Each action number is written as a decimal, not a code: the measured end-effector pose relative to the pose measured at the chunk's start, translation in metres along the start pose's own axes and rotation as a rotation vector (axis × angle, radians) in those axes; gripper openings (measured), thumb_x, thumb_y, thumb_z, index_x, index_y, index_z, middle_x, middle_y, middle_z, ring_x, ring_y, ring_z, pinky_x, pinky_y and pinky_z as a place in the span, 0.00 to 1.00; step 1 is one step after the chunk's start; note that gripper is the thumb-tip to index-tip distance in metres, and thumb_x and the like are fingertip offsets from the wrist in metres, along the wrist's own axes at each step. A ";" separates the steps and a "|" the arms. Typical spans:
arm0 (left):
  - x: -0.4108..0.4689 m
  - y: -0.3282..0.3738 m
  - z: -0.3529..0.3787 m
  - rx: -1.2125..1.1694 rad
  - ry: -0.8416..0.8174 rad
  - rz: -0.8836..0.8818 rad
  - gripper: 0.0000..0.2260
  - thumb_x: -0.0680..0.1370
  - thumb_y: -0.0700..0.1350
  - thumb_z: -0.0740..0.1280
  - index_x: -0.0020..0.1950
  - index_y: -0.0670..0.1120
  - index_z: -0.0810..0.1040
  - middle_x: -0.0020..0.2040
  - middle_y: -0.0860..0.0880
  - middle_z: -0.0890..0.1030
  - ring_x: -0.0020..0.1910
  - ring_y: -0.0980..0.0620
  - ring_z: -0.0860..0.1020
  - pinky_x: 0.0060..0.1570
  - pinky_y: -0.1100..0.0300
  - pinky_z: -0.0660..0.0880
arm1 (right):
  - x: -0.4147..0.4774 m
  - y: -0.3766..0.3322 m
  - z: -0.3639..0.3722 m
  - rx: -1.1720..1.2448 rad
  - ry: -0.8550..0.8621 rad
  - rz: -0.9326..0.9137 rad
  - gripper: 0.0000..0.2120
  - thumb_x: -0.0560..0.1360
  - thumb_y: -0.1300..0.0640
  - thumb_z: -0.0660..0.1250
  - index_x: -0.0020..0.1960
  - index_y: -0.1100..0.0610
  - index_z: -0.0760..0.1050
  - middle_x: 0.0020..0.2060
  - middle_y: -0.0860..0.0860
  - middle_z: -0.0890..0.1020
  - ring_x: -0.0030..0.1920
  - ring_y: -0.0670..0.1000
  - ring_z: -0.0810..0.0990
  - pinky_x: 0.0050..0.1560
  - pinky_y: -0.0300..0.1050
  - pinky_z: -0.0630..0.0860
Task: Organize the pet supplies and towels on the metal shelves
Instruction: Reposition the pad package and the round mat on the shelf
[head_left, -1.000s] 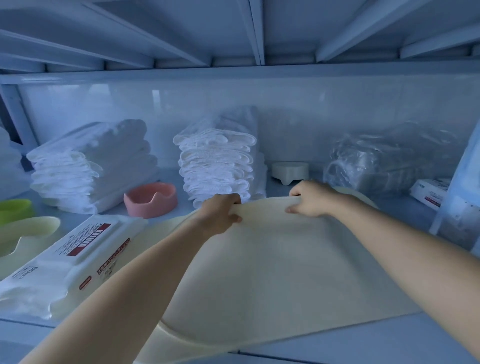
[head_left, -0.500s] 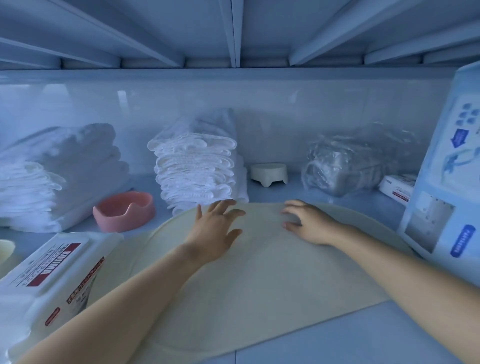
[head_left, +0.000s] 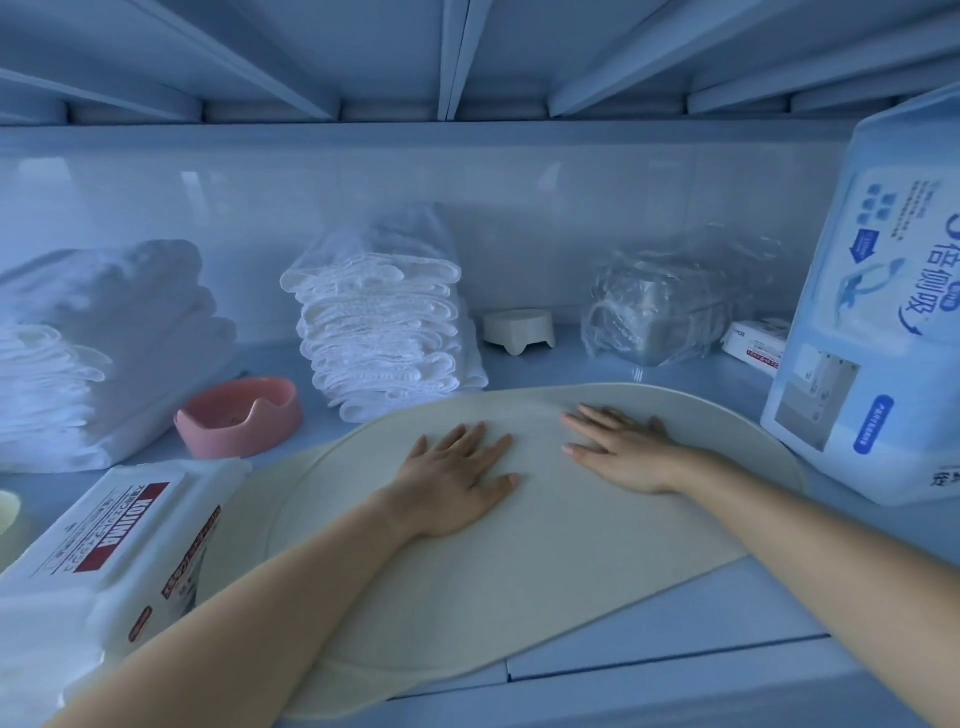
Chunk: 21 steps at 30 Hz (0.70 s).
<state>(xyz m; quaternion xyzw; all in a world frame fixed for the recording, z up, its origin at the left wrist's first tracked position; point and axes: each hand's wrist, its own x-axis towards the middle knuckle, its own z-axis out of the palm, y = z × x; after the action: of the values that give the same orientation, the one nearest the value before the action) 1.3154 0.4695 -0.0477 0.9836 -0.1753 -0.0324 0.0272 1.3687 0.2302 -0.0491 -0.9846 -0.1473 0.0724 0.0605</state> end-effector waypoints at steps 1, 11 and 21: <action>-0.002 -0.001 0.000 0.003 0.000 0.014 0.26 0.79 0.64 0.44 0.76 0.61 0.43 0.78 0.53 0.45 0.76 0.54 0.44 0.74 0.48 0.43 | -0.003 -0.002 0.000 0.001 0.001 0.012 0.29 0.77 0.34 0.44 0.75 0.39 0.43 0.76 0.41 0.42 0.76 0.47 0.41 0.73 0.62 0.41; -0.017 -0.015 0.002 -0.004 -0.015 0.148 0.26 0.78 0.65 0.45 0.75 0.63 0.43 0.78 0.55 0.44 0.76 0.55 0.43 0.74 0.49 0.42 | -0.038 -0.024 0.010 -0.003 0.012 0.131 0.30 0.78 0.35 0.44 0.76 0.42 0.40 0.76 0.44 0.40 0.76 0.48 0.41 0.74 0.58 0.42; -0.016 -0.031 -0.004 -0.162 0.150 0.082 0.23 0.79 0.61 0.54 0.72 0.55 0.63 0.74 0.53 0.61 0.73 0.54 0.58 0.73 0.54 0.54 | -0.017 -0.043 -0.012 0.057 0.061 0.061 0.32 0.79 0.38 0.50 0.77 0.52 0.50 0.77 0.48 0.51 0.76 0.49 0.51 0.75 0.45 0.50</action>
<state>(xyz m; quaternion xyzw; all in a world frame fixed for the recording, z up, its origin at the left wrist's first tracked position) 1.3114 0.5038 -0.0450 0.9698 -0.2099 0.0282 0.1209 1.3421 0.2650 -0.0292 -0.9883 -0.1130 0.0483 0.0909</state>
